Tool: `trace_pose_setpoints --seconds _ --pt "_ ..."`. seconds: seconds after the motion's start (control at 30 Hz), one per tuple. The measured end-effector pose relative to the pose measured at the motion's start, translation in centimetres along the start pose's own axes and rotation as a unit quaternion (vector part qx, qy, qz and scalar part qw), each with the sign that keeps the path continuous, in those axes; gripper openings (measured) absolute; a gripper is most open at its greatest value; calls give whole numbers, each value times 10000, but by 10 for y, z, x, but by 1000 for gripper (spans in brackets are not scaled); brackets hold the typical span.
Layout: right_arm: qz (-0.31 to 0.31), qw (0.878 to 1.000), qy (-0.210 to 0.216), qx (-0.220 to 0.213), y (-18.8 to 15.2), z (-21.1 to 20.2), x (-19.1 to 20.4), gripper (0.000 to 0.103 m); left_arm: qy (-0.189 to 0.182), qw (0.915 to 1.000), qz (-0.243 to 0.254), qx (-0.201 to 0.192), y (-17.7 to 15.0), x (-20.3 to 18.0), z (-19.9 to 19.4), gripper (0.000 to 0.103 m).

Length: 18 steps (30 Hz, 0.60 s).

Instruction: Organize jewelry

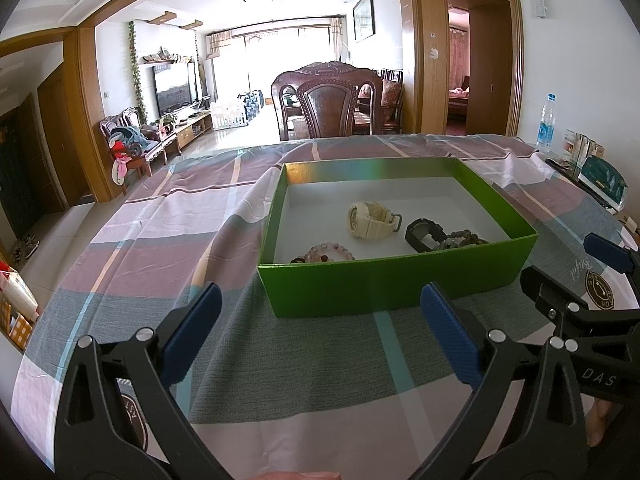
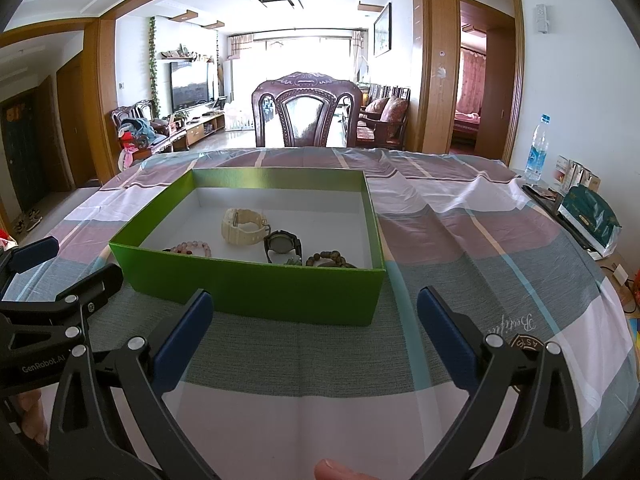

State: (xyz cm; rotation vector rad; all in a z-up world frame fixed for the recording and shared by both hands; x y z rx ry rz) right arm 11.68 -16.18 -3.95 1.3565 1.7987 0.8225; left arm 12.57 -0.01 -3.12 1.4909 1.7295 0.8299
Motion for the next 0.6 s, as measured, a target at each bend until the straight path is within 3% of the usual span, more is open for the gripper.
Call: trace_pose_setpoints --seconds 0.6 --pt "8 9999 76 109 -8 5 7 100 -27 9999 -41 162 -9 2 5 99"
Point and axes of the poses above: each gripper's, at about its wrist camera, not at the fingertips, and z roughly the way its jaws point, x to its left, y to its top, the point moved 10 cm from there along z, roughly the way its jaws point, and after that the axes turned 11 degrees about -z, right-handed, at the moved point
